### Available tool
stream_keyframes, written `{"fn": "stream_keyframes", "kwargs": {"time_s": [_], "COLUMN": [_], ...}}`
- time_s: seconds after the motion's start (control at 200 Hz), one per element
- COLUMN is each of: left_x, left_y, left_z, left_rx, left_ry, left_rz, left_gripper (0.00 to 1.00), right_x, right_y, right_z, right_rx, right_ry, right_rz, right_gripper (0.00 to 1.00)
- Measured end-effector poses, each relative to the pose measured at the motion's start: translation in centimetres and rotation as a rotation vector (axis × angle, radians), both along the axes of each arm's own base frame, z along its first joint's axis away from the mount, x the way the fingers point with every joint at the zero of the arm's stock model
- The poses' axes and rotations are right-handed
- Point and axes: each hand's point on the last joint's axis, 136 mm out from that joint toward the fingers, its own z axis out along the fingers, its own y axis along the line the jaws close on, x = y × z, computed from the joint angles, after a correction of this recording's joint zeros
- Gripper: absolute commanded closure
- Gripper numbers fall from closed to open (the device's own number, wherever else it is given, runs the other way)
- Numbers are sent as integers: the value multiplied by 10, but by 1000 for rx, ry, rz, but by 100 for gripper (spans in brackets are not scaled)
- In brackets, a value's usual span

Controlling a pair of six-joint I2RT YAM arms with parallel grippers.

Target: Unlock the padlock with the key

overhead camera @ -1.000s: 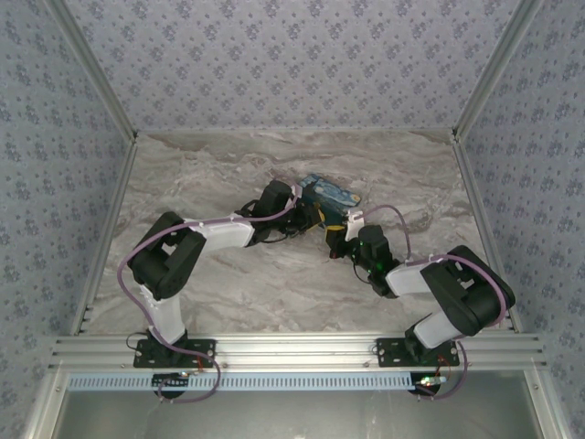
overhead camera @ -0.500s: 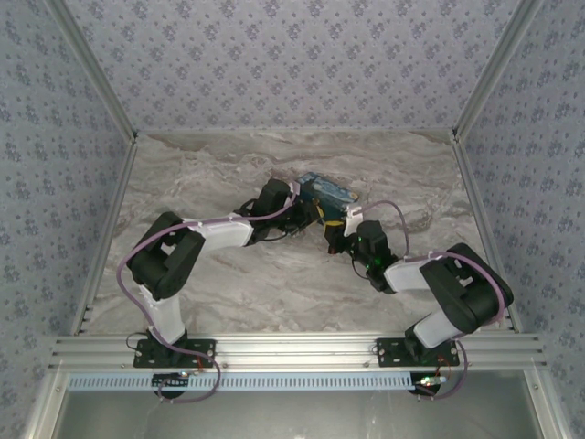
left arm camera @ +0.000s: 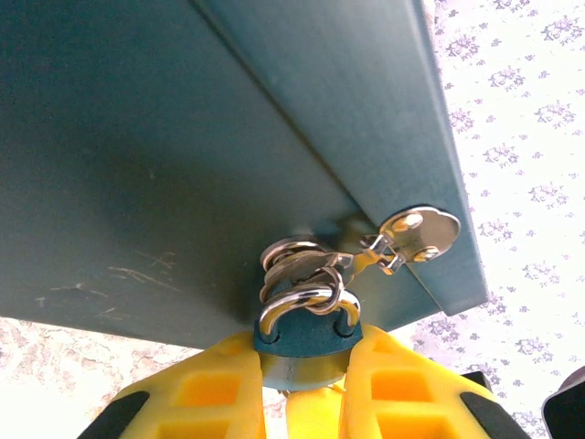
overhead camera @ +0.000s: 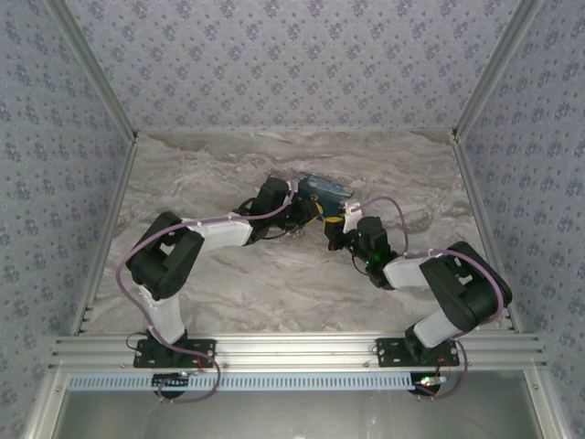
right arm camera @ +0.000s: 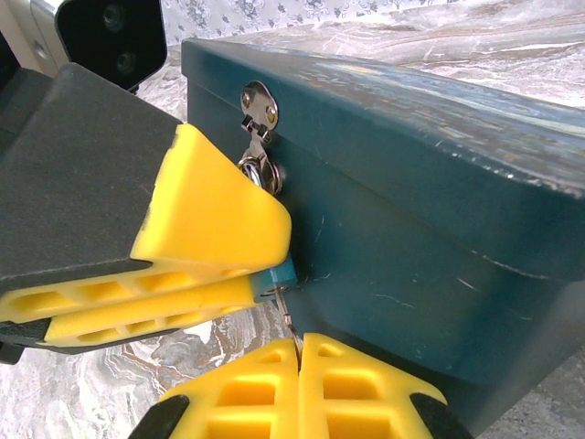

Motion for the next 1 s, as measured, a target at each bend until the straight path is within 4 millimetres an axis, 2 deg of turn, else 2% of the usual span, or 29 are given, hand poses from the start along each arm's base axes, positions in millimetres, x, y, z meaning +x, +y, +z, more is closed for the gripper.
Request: {"fn": "stream_keyframes", "kwargs": {"time_s": [0.999], "left_x": [0], "left_y": [-1], "left_z": [1], "left_rx": [-16], "left_ry": [20], "left_rz": [11], "left_gripper": [88], "right_x": [6], "right_y": [-2], "right_z": [0], "right_rx": [15], "right_ry": [-6], "right_rz": [89], "right_gripper": [100]}}
